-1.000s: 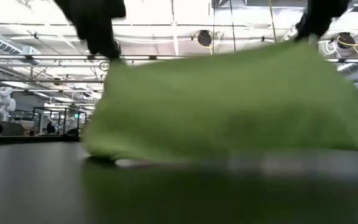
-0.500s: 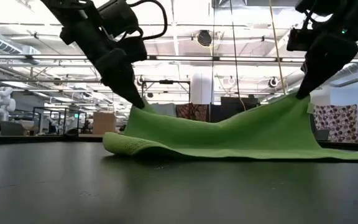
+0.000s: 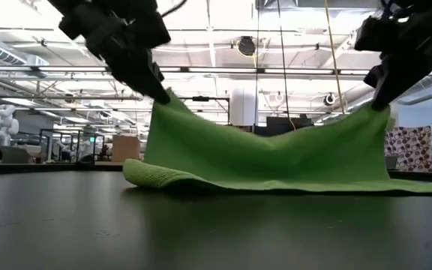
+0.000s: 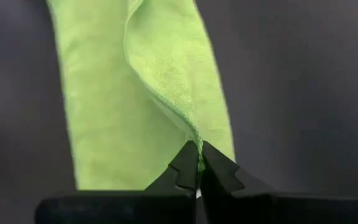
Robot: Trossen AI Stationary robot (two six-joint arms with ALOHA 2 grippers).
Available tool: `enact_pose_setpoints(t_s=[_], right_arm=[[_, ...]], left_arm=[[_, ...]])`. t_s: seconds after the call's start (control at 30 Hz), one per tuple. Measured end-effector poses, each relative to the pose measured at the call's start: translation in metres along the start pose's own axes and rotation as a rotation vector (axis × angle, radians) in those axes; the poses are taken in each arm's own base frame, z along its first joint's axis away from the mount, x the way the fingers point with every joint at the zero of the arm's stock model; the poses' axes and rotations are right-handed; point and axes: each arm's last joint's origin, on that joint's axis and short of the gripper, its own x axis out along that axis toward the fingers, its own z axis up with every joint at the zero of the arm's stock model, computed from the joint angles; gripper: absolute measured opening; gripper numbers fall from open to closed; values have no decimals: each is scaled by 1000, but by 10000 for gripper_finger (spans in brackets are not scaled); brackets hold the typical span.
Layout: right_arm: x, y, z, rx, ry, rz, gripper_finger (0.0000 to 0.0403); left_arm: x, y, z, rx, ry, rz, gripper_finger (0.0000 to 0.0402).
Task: Roll towel into tight, uniform cylinder
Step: Fold the green towel
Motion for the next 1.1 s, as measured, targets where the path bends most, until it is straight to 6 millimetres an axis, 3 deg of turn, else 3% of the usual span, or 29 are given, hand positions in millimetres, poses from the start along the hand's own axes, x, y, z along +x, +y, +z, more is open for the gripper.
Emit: enact_pose_setpoints(t_s=[0.4,0.87,0.97,1.1], right_arm=[[-5,17,-9,-103,39,126,0],[13,35,-10,-158,164,246,0],[18,41,-10,-176,191,283,5],[26,47,-10,-192,221,320,38]], left_arm=[[6,-29,-2,85,27,-111,11],[23,-49,-11,132,113,-175,14],[26,-54,-13,142,126,-188,36],[31,-58,-15,147,139,-235,94]])
